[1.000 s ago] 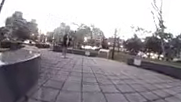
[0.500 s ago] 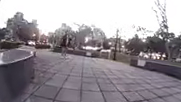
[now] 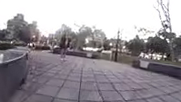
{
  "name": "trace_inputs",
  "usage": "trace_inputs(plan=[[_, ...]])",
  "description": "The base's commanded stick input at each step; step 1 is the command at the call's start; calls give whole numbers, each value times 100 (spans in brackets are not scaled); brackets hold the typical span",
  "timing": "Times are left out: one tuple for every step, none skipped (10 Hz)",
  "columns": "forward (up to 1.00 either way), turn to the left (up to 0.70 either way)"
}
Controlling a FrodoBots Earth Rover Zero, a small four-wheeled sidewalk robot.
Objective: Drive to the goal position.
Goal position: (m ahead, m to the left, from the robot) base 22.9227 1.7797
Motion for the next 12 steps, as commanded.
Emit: trace_inputs(plan=[[70, 0], [70, 0], [70, 0], [70, 0], [70, 0], [70, 0], [70, 0], [70, 0], [70, 0], [70, 0], [70, 0], [70, 0]])
